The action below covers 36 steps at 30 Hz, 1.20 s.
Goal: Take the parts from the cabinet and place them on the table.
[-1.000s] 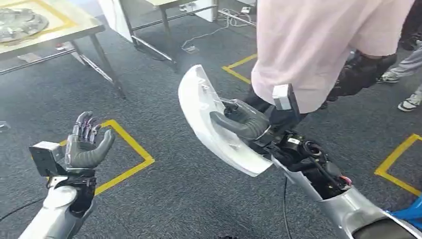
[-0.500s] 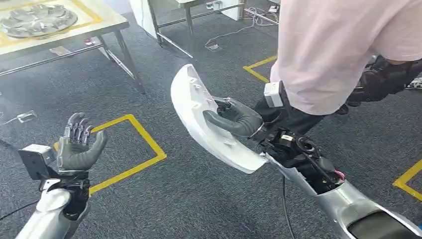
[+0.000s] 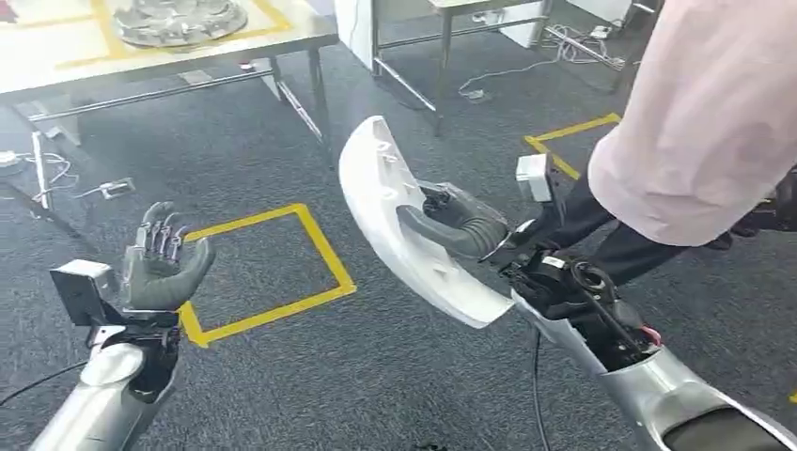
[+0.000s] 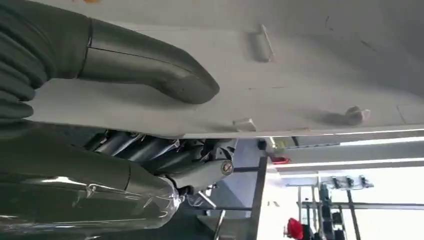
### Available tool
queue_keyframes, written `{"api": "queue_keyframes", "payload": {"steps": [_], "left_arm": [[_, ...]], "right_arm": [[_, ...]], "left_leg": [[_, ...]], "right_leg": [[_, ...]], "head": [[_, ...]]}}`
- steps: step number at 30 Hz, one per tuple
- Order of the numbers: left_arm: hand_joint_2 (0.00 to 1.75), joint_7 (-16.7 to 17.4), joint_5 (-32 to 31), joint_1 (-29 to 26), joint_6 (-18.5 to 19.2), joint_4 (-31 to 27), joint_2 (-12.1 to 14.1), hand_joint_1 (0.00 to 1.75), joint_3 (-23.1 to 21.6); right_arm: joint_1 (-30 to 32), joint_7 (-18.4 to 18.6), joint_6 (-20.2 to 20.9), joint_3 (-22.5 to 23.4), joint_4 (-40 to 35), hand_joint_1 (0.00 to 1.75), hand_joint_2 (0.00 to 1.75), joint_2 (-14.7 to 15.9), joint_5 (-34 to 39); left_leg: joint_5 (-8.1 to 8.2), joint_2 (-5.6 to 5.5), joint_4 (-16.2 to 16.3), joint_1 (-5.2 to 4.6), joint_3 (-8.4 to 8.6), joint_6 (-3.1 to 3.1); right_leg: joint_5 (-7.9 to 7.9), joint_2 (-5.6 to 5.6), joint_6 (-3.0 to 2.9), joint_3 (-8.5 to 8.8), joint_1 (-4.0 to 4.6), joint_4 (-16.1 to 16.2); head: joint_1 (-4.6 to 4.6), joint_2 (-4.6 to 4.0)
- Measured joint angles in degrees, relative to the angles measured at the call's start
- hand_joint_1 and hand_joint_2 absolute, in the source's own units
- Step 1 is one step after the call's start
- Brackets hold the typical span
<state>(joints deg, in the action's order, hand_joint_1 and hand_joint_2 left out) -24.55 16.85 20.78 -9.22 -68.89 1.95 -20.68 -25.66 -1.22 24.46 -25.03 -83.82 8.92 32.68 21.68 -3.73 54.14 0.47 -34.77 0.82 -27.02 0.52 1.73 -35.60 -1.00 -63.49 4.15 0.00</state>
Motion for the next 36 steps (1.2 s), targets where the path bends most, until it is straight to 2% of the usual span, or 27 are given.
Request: {"api": "queue_keyframes", "payload": {"steps": [1,2,6,7,8,9,11,12,13,14,15,16,17,18,19,21,22,23,25,26,27,28,29,31,32,35,36], "left_arm": [[1.75,-0.1,0.0,0.1,0.0,0.0,0.0,0.0,0.0],[1.75,-0.1,0.0,0.1,0.0,0.0,-0.1,0.0,0.0],[1.75,-0.2,0.2,0.1,0.2,0.0,0.0,0.0,0.0],[1.75,-0.2,0.2,0.1,0.2,0.1,0.1,0.0,0.0],[1.75,-0.2,0.2,0.3,0.2,0.1,0.1,0.0,0.0],[1.75,-0.2,0.2,0.5,0.2,0.1,0.1,0.0,0.0],[1.75,-0.2,0.2,0.2,0.2,0.1,0.0,0.0,0.0],[1.75,-0.2,0.3,0.1,0.1,0.1,0.0,0.0,0.0],[1.75,-0.2,0.3,0.0,0.0,0.1,0.0,0.0,0.0],[1.75,-0.2,0.4,0.0,-0.1,0.2,0.0,0.0,0.0],[1.75,-0.2,0.4,0.1,-0.2,0.2,0.0,0.0,0.0],[1.75,-0.2,0.4,0.2,-0.2,0.2,0.0,0.0,0.0],[1.75,-0.2,0.5,0.3,-0.4,0.2,0.0,0.0,0.0],[1.75,-0.2,0.5,0.3,-0.6,0.1,0.0,0.0,0.0],[1.75,-0.1,0.5,0.3,-0.9,0.1,0.0,0.0,0.0],[1.75,0.2,0.6,0.2,-1.1,0.1,0.1,0.0,0.0],[1.75,0.2,0.6,0.2,-1.2,0.1,0.1,0.0,0.0],[1.75,0.2,0.6,0.2,-1.2,0.0,0.0,0.0,0.0],[1.75,0.3,0.6,0.3,-1.4,0.0,0.0,0.0,0.0],[1.75,0.3,0.6,0.1,-1.4,0.0,-0.1,0.0,0.0],[1.75,0.3,0.6,0.0,-1.4,0.0,-0.1,0.0,0.0],[1.75,0.3,0.6,-0.1,-1.4,0.0,-0.1,0.0,0.0],[1.75,0.3,0.6,-0.1,-1.4,0.0,-0.1,0.0,0.0],[1.75,0.3,0.6,-0.1,-1.4,0.0,-0.2,0.0,0.0],[1.75,0.3,0.6,-0.1,-1.4,0.0,-0.2,0.0,0.0],[1.75,0.4,0.6,-0.2,-1.4,0.0,-0.2,0.0,0.0],[1.75,0.5,0.6,-0.2,-1.4,0.0,-0.2,0.0,0.0]], "right_arm": [[0.0,0.0,0.0,0.0,0.0,1.75,1.75,0.0,0.0],[0.0,0.0,0.0,0.0,0.1,1.75,1.75,0.0,0.0],[-0.2,0.2,-0.1,-0.1,0.2,1.75,1.75,0.0,0.2],[-0.2,0.2,-0.1,-0.1,0.2,1.75,1.75,0.0,0.2],[-0.2,0.2,-0.2,0.0,0.2,1.75,1.75,0.0,0.2],[-0.2,0.2,-0.2,0.0,0.2,1.75,1.75,0.0,0.2],[-0.1,0.3,-0.2,-0.1,0.3,1.75,1.75,0.0,0.2],[0.0,0.4,-0.2,-0.1,0.3,1.75,1.75,0.0,0.2],[0.0,0.4,-0.3,-0.1,0.3,1.75,1.75,0.0,0.2],[0.0,0.4,-0.3,-0.1,0.3,1.75,1.75,0.0,0.2],[-0.1,0.4,-0.3,-0.1,0.3,1.75,1.75,0.0,0.2],[-0.1,0.4,-0.2,-0.1,0.3,1.75,1.75,0.0,0.2],[-0.1,0.4,-0.2,-0.1,0.3,1.75,1.75,0.0,0.2],[-0.2,0.3,-0.2,-0.1,0.3,1.75,1.75,0.0,0.2],[-0.2,0.3,0.0,-0.2,0.3,1.75,1.75,0.0,0.2],[-0.2,0.3,0.0,-0.2,0.3,1.75,1.75,-0.3,0.1],[-0.3,0.3,0.1,-0.2,0.3,1.75,1.75,-0.3,0.1],[-0.3,0.3,0.1,-0.2,0.4,1.75,1.75,-0.3,0.1],[-0.4,0.2,0.2,-0.2,0.5,1.75,1.75,-0.3,0.1],[-0.3,0.2,0.2,-0.3,0.6,1.75,1.75,-0.3,0.1],[-0.3,0.2,0.3,-0.5,0.8,1.75,1.75,-0.3,0.1],[-0.2,0.2,0.4,-0.5,0.9,1.75,1.75,-0.3,0.1],[-0.2,0.2,0.3,-0.5,1.0,1.75,1.75,-0.3,0.1],[-0.4,0.2,0.3,-0.5,1.2,1.75,1.75,-0.3,0.1],[-0.5,0.2,0.3,-0.5,1.2,1.75,1.75,-0.3,0.1],[-0.5,0.2,0.4,-0.6,1.2,1.75,1.75,-0.4,0.1],[-0.5,0.2,0.3,-0.7,1.2,1.75,1.75,-0.4,0.1]], "left_leg": [[0.1,-0.56,0.0,0.0,0.11,-0.15],[0.09,-0.87,0.1,-0.12,-0.08,-0.31],[-0.7,-2.89,0.0,0.06,-1.13,-1.75],[-0.09,-1.63,0.5,-0.05,-1.26,-1.95],[1.16,0.77,2.3,-0.4,-2.1,-2.43],[3.23,2.12,6.2,-0.2,-3.98,-2.78],[7.25,3.1,16.6,0.11,-9.2,-3.19],[7.66,3.25,19.3,0.21,-10.67,-3.33],[6.74,3.29,18.8,0.31,-10.51,-3.4],[4.9,3.35,15.9,0.39,-9.04,-3.4],[2.45,3.68,10.7,0.42,-6.29,-3.29],[0.29,4.71,5.0,0.4,-3.16,-3.14],[-0.01,7.45,0.4,0.18,-0.73,-2.82],[-0.21,6.69,0.2,-0.21,-0.57,-1.97],[-0.13,5.94,0.2,-0.23,-0.7,-1.65],[0.0,5.08,0.4,-0.52,-0.76,-0.99],[-0.26,4.59,-0.1,0.01,-0.38,-0.46],[-0.28,4.18,-0.2,0.09,-0.25,-0.26],[-0.31,3.35,-0.2,0.11,-0.26,0.29],[-0.27,2.86,-0.2,0.03,-0.28,0.36],[-0.25,2.31,-0.1,-0.06,-0.27,0.39],[-0.25,1.8,-0.1,-0.1,-0.24,0.39],[-0.23,1.45,0.0,-0.11,-0.21,0.41],[-0.09,0.45,0.1,-0.12,0.03,0.25],[-0.01,0.25,0.1,-0.03,-0.06,0.13],[-0.3,-0.14,0.4,-0.24,-0.84,-0.7],[-0.18,-0.07,0.6,-0.53,-0.97,-0.15]], "right_leg": [[2.73,1.34,-0.44,2.1,0.02,5.2],[2.44,3.53,-0.79,3.07,-0.09,7.0],[2.16,1.65,-1.08,4.01,0.08,8.6],[2.39,0.9,-1.26,4.44,-0.64,9.2],[2.47,0.54,-1.35,4.58,-0.51,9.4],[2.46,-0.07,-1.75,4.57,-0.43,9.4],[2.43,-1.25,-1.8,4.54,-0.23,9.4],[2.43,-1.85,-1.8,4.51,-0.22,9.3],[2.41,-2.35,-1.78,4.54,-0.23,9.3],[2.39,-2.89,-1.75,4.55,-0.24,9.3],[2.3,-3.37,-1.62,4.6,-0.23,9.3],[2.19,-3.84,-1.44,4.73,-0.22,9.3],[1.99,-4.3,-1.14,4.89,0.09,9.3],[1.78,-4.55,-0.79,4.79,0.48,9.2],[1.72,-4.88,-0.58,4.99,0.58,9.2],[1.54,-5.79,0.05,5.39,0.43,9.4],[1.09,-5.94,0.45,5.31,0.25,9.2],[-0.45,-3.54,0.66,4.58,0.01,7.4],[-4.98,-1.26,0.79,0.78,-0.09,-1.5],[-7.01,-0.83,0.92,-1.76,-0.06,-6.8],[-7.82,-0.75,0.98,-3.51,-0.08,-10.3],[-7.16,-0.71,0.91,-3.95,-0.06,-10.7],[-5.17,-0.7,0.72,-3.19,-0.05,-8.4],[0.97,-0.43,0.08,1.15,-0.03,2.1],[2.77,0.4,-0.4,2.76,0.06,6.8],[1.87,0.69,-0.73,4.09,0.44,8.6],[1.97,0.69,-0.37,4.05,0.06,8.9]], "head": [[0.28,0.0],[0.13,0.0],[0.28,0.0],[0.11,0.0],[-0.33,0.0],[-1.14,0.0],[-1.79,0.0],[-2.08,0.0],[-2.36,0.0],[-2.62,0.0],[-2.76,0.0],[-2.8,0.0],[-3.02,0.0],[-3.15,0.0],[-2.51,0.0],[-2.43,0.0],[-2.45,0.0],[-2.1,0.0],[-1.2,0.0],[-0.85,0.0],[-0.66,-0.02],[-0.53,0.0],[-0.28,0.0],[0.35,0.0],[0.63,0.0],[0.48,0.0],[-0.05,0.0]]}}
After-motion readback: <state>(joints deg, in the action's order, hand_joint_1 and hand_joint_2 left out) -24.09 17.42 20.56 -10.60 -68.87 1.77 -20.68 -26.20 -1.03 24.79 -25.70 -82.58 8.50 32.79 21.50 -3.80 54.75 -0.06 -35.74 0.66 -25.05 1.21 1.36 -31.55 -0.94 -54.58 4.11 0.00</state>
